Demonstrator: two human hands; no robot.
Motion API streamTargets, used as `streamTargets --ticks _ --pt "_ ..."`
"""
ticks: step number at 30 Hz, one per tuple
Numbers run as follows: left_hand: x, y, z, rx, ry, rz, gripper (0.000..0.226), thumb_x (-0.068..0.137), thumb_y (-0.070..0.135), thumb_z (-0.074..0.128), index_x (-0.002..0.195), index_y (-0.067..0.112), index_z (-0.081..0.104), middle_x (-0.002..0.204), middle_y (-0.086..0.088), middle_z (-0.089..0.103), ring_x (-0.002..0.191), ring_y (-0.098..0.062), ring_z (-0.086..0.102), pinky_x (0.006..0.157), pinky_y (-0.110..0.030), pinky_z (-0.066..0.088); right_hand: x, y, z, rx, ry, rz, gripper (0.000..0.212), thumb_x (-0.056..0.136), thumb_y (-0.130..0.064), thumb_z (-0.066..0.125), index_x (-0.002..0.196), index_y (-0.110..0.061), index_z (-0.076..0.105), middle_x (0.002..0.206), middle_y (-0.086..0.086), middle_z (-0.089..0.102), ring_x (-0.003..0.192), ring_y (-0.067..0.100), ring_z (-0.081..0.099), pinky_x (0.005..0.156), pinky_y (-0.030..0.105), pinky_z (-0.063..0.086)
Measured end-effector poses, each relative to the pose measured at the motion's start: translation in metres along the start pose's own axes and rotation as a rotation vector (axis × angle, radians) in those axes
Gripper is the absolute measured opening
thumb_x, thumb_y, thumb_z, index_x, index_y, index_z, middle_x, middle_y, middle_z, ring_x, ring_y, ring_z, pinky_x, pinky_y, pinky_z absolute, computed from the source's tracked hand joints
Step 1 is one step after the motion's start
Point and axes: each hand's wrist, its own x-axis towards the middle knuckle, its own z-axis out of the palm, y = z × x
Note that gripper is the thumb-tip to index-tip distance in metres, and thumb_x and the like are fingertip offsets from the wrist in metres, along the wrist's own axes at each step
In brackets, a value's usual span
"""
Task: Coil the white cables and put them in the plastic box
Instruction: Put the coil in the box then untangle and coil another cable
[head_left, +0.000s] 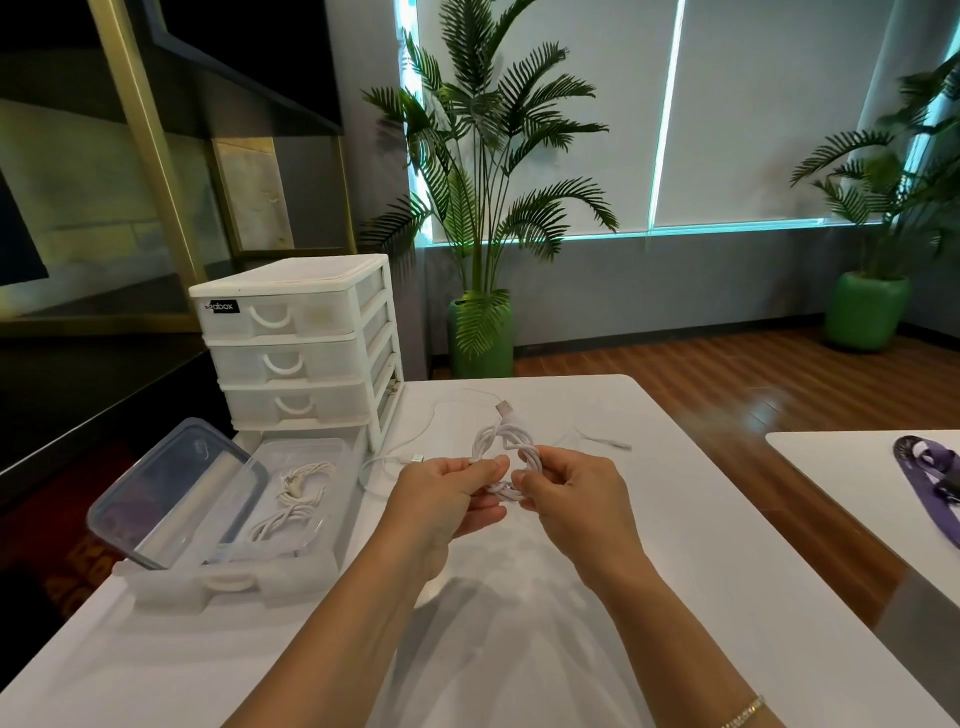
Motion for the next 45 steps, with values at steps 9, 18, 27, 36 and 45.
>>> streamTargets --ticks 9,18,27,36,45 --pt "0.0006 -0.0012 0.0020 0.069 0.024 0.010 0.018 0.080 0.022 0.072 0.073 0.008 0.064 0.062 -0.005 0.063 0.046 -0.010 0.055 0.048 -0.020 0.054 -0.0030 -0.0018 -0.0015 -0.063 0.033 -0.042 0.022 0.089 -0.018 0.059 0.108 -0.017 0.071 0.090 -0.004 0.071 0.081 0.011 0.066 0.082 0.028 0.055" --pt "0.0009 -0.0039 0.0055 0.031 0.062 0.037 0.019 0.078 0.025 0.073 0.075 0.009 0.063 0.062 -0.004 0.064 0.038 -0.006 0.056 0.049 -0.020 0.054 0.0019 0.0031 -0.0017 0.025 -0.003 0.062 0.022 0.087 -0.023 0.063 0.107 -0.016 0.070 0.091 -0.003 0.070 0.081 0.014 0.066 0.081 0.031 0.056" --pt "0.0055 -0.0041 -0.0007 -0.032 0.069 0.019 0.023 0.077 0.027 0.074 0.074 0.007 0.064 0.043 0.004 0.059 0.035 -0.005 0.053 0.043 -0.018 0.051 0.0035 -0.0013 -0.0084 0.352 -0.083 0.232 0.007 0.077 -0.004 0.071 0.071 -0.006 0.068 0.073 0.017 0.066 0.069 0.024 0.058 0.077 0.038 0.052" --pt "0.0056 -0.0015 -0.0016 -0.045 0.026 0.012 0.028 0.074 0.026 0.076 0.087 0.004 0.064 0.064 -0.004 0.064 0.042 -0.007 0.057 0.047 -0.019 0.053 0.0019 -0.0019 -0.0068 0.268 -0.083 0.185 0.015 0.084 -0.014 0.066 0.071 -0.021 0.069 0.073 0.001 0.070 0.072 0.016 0.063 0.075 0.030 0.057" --pt "0.0075 -0.0004 -0.0017 -0.073 0.066 0.045 0.031 0.075 0.029 0.075 0.091 0.005 0.066 0.075 -0.008 0.069 0.044 -0.006 0.058 0.044 -0.017 0.050 0.0013 -0.0050 -0.0049 0.219 -0.130 0.212 0.020 0.089 -0.023 0.061 0.076 -0.012 0.071 0.066 0.004 0.064 0.060 0.013 0.058 0.080 0.037 0.058"
